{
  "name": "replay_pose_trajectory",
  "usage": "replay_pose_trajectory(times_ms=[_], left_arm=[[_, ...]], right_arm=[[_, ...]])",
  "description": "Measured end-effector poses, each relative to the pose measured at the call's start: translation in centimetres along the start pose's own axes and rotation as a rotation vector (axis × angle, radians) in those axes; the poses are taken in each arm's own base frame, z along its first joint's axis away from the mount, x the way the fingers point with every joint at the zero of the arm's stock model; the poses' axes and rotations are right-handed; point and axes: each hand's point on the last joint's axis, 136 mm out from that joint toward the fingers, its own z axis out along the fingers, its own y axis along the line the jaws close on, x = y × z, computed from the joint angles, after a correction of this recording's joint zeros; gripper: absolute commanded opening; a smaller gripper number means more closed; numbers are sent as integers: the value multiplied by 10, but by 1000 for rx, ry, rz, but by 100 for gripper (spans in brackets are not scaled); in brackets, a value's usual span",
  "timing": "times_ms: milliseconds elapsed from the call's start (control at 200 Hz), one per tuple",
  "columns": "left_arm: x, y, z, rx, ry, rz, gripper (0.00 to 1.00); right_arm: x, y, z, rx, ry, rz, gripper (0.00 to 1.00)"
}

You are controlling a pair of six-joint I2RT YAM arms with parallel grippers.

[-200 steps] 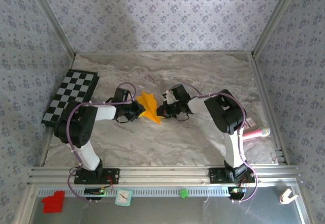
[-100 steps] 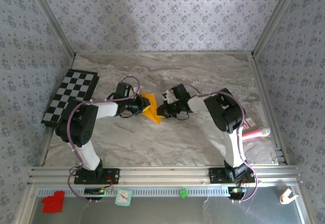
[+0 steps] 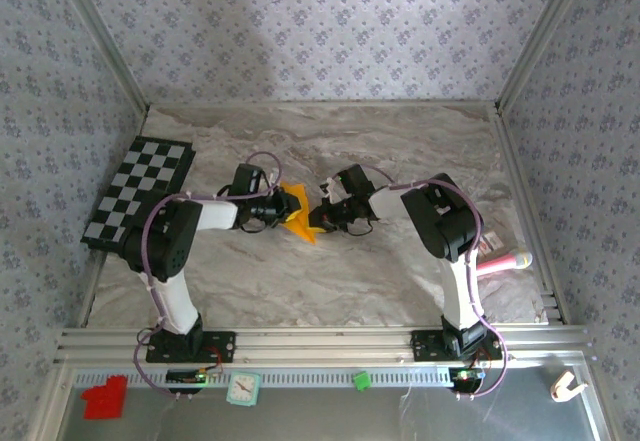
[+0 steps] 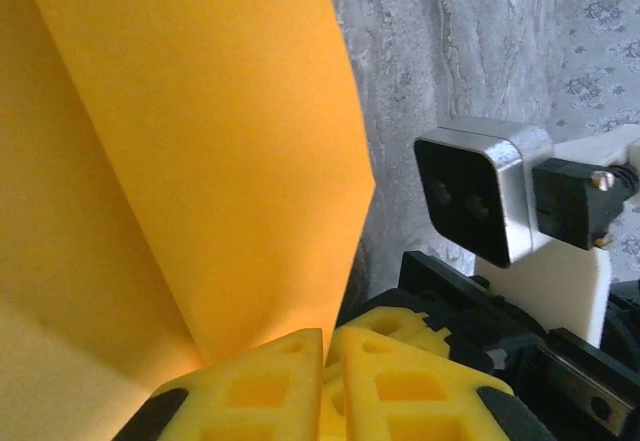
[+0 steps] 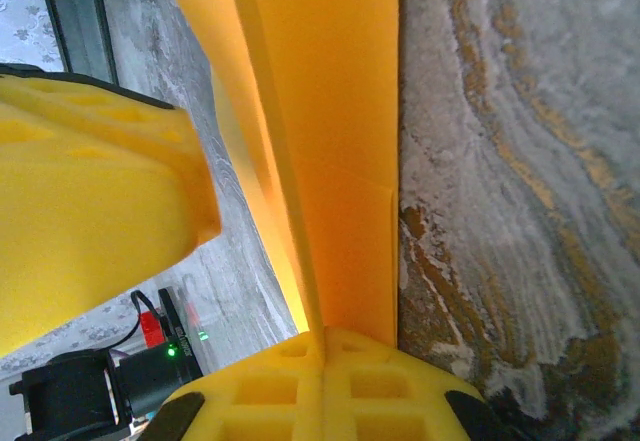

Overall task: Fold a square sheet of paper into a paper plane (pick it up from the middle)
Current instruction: Fourth fold the wing at the center of the table.

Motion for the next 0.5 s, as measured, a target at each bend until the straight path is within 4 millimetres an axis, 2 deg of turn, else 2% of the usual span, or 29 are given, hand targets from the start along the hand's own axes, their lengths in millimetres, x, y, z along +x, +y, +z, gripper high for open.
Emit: replay_pose_trajectory(times_ms=[195,500], left_arm=[[1,11,7,-16,10,-15,13],[3,18,11,-30,19,-18,13]], right_arm=[[0,0,0,1,2,0,4],[0,0,0,2,3,2,5]])
